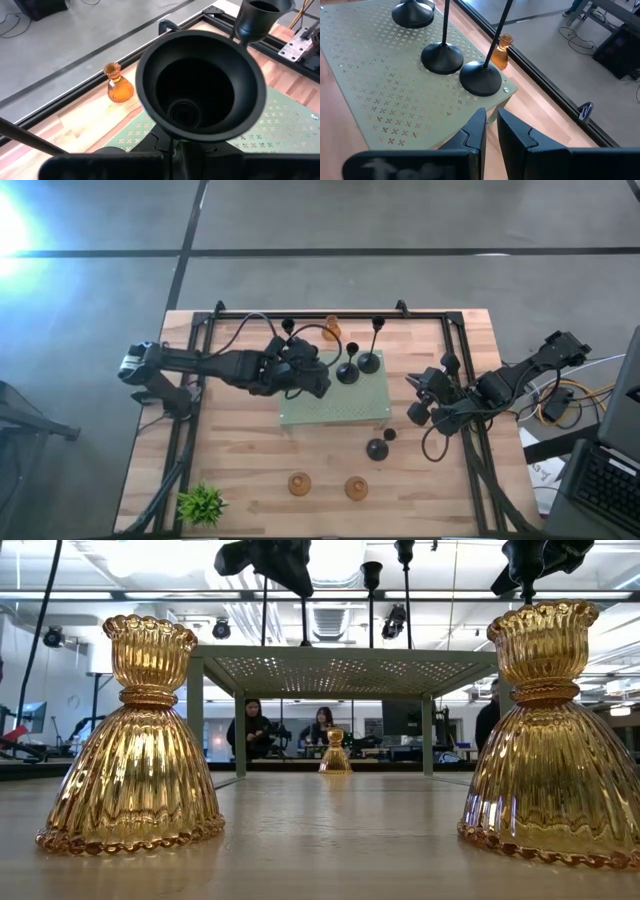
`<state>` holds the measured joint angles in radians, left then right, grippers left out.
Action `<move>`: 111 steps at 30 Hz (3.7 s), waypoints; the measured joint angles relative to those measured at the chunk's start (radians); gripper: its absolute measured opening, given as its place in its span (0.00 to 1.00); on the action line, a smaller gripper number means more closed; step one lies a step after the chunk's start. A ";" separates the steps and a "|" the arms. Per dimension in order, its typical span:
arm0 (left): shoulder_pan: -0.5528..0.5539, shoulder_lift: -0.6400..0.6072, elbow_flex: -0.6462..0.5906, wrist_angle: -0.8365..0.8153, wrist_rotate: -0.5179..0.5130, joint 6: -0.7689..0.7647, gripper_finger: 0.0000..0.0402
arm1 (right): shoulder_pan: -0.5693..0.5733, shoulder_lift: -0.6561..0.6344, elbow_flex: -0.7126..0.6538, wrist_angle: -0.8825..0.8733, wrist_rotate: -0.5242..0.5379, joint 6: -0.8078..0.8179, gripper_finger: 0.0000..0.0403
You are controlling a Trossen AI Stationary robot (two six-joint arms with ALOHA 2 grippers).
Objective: Pick & Place candle stick holders
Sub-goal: Put the small black candle holder on the shelf, then put the large black candle holder on the shelf
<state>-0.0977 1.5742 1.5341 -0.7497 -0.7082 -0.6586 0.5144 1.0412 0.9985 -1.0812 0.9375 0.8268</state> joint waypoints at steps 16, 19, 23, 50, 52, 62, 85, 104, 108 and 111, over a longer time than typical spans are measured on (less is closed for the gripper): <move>0.046 0.063 0.000 0.033 0.055 0.027 0.05 | 0.000 0.000 0.000 -0.001 0.000 0.003 0.09; 0.046 0.060 0.000 0.044 0.063 0.036 0.05 | 0.000 0.000 0.000 -0.005 0.000 0.002 0.09; 0.046 0.059 -0.001 0.044 0.063 0.036 0.05 | 0.000 0.000 -0.001 -0.005 -0.001 0.001 0.09; 0.048 0.059 -0.001 0.032 0.064 0.067 0.10 | 0.000 0.000 -0.014 -0.006 -0.002 0.011 0.09; 0.048 0.059 -0.002 0.030 0.065 0.068 0.10 | 0.000 0.000 -0.014 -0.005 -0.002 0.011 0.09; 0.048 0.058 -0.002 0.016 0.066 0.083 0.24 | 0.000 0.000 -0.014 -0.005 -0.002 0.011 0.09; -0.001 0.002 0.006 0.016 0.150 0.070 0.44 | 0.000 0.000 -0.014 -0.002 -0.002 0.011 0.09; -0.341 -0.140 0.000 -0.016 0.022 0.188 0.44 | 0.026 0.000 -0.023 -0.004 -0.093 -0.005 0.09; -0.471 -0.142 -0.002 -0.092 -0.179 0.243 0.44 | 0.130 0.000 -0.073 -0.007 -0.136 0.053 0.09; -0.550 -0.143 -0.035 -0.126 -0.332 0.237 0.44 | 0.249 0.001 -0.114 -0.002 -0.138 0.191 0.09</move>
<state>-0.6481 1.4315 1.4986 -0.8761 -1.0405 -0.4219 0.7636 1.0425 0.8842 -1.0837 0.7997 1.0183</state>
